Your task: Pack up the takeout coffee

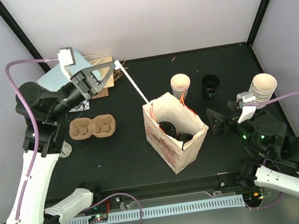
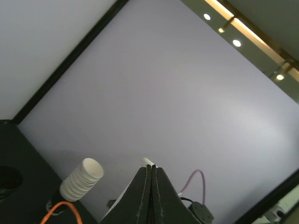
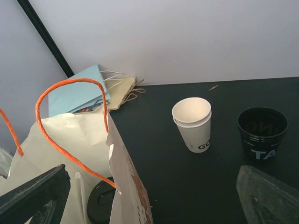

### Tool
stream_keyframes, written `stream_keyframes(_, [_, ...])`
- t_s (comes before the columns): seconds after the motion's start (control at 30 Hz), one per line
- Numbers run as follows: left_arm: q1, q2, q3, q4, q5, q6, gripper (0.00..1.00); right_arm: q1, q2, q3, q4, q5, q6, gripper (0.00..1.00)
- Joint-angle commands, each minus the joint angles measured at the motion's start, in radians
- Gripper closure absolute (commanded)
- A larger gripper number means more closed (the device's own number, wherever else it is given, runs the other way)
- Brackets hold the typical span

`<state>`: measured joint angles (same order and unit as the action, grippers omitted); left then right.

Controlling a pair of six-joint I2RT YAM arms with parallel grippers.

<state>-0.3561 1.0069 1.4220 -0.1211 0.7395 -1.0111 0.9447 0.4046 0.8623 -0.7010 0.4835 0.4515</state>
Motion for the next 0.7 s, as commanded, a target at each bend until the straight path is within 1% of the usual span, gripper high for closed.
stream_keyframes(0.0, [-0.058, 0.016, 0.079, 0.163, 0.005, -0.031, 0.99, 0.002, -0.005, 0.020, -0.003, 0.017, 0.007, 0.00])
stream_keyframes(0.13, [-0.108, 0.032, 0.086, 0.191, -0.005, -0.021, 0.98, 0.002, -0.004, 0.020, -0.007, 0.012, 0.011, 0.00])
stream_keyframes(0.43, [-0.211, 0.067, 0.022, 0.157, -0.056, 0.057, 0.98, 0.002, -0.004, 0.017, -0.012, 0.000, 0.025, 0.00])
stream_keyframes(0.67, [-0.239, 0.099, 0.005, 0.145, -0.059, 0.089, 0.98, 0.002, -0.009, 0.014, -0.021, -0.002, 0.035, 0.00])
